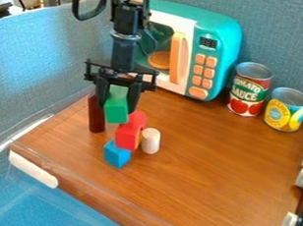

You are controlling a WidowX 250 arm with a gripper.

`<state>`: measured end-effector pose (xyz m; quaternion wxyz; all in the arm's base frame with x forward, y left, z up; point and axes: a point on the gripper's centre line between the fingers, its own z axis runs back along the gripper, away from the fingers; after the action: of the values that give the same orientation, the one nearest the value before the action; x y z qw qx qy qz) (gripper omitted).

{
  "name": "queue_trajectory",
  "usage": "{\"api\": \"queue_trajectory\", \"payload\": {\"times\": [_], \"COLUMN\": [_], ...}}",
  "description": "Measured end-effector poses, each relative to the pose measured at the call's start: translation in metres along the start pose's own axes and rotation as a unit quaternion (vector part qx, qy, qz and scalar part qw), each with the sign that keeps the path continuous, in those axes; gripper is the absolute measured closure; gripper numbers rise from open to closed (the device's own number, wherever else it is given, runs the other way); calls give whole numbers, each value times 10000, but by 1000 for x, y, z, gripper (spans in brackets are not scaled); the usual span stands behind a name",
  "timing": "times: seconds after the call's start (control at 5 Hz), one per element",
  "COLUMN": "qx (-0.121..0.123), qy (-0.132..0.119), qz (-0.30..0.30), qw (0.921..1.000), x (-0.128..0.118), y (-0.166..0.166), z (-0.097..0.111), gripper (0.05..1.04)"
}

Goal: Put the green arch on the top of the red rectangle

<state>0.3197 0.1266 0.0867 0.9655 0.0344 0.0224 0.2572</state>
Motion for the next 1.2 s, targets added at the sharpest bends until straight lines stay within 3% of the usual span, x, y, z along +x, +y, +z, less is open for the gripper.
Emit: {"api": "queue_trajectory", "payload": {"times": [0.4, 0.8, 1.2], "qx": [-34, -40, 187], "qy": [-53, 158, 263], "qz": [-189, -387, -431], "qw": [9998, 9991, 9986], "x": [-1, -8, -10], "y": [-14, -15, -12], "z": [1, 1, -2], "gripper": [474, 474, 474]}}
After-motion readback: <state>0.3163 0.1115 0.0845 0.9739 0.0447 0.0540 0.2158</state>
